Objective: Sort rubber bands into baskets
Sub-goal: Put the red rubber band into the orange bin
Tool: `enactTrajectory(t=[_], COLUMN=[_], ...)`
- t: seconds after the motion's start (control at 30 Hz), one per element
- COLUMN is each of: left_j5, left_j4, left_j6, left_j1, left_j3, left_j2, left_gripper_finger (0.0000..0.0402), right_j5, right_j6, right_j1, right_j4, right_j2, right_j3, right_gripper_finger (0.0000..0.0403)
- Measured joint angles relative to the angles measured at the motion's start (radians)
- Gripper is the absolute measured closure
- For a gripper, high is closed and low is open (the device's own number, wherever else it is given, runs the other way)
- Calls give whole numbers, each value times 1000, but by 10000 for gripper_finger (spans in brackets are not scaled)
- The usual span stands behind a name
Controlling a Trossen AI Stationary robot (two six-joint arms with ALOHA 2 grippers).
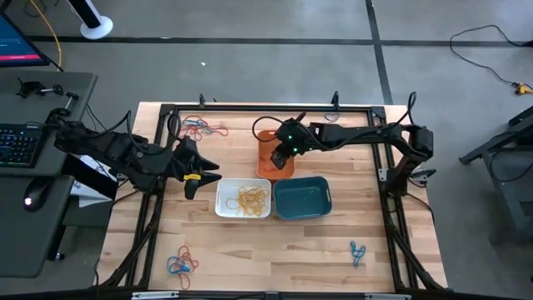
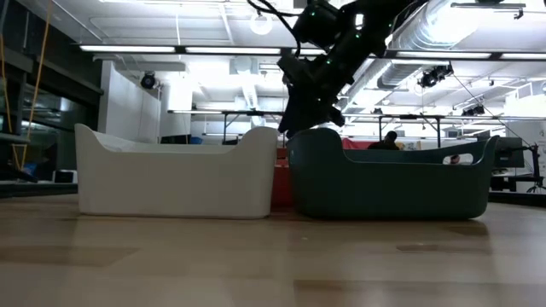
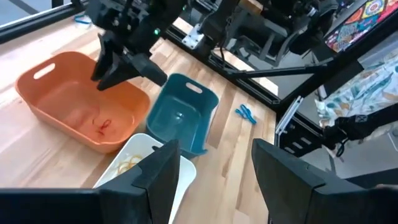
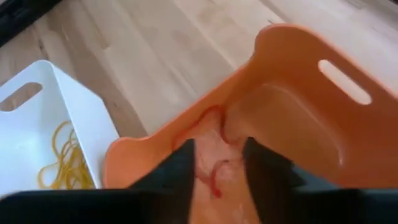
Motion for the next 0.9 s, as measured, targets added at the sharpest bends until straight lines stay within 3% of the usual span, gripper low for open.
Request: enactTrajectory(t=[0.13, 0.3, 0.53, 0.7, 0.9], left_j5=[5, 101, 195, 203, 353], left_j4=[-36, -166, -381, -373, -227], left_j6=[-3, -99, -296, -414, -593], left_j1=[0, -21, -250, -465, -616], left_j3=[0, 0, 0, 0, -3], left_j2=[-2, 6, 178, 385, 594], left_gripper_finger=[208, 208, 208, 208, 208], right_j5=[-4, -161, -186, -168, -110], right_j6=[1, 7, -29, -29, -35], right_j1=[2, 10, 74, 114, 145], right_j4=[1, -2, -49, -117, -196], right_j2=[-15, -52, -162, -228, -260], right_j3=[0, 0, 0, 1, 1], right_gripper_finger=[197, 135, 128, 128, 128])
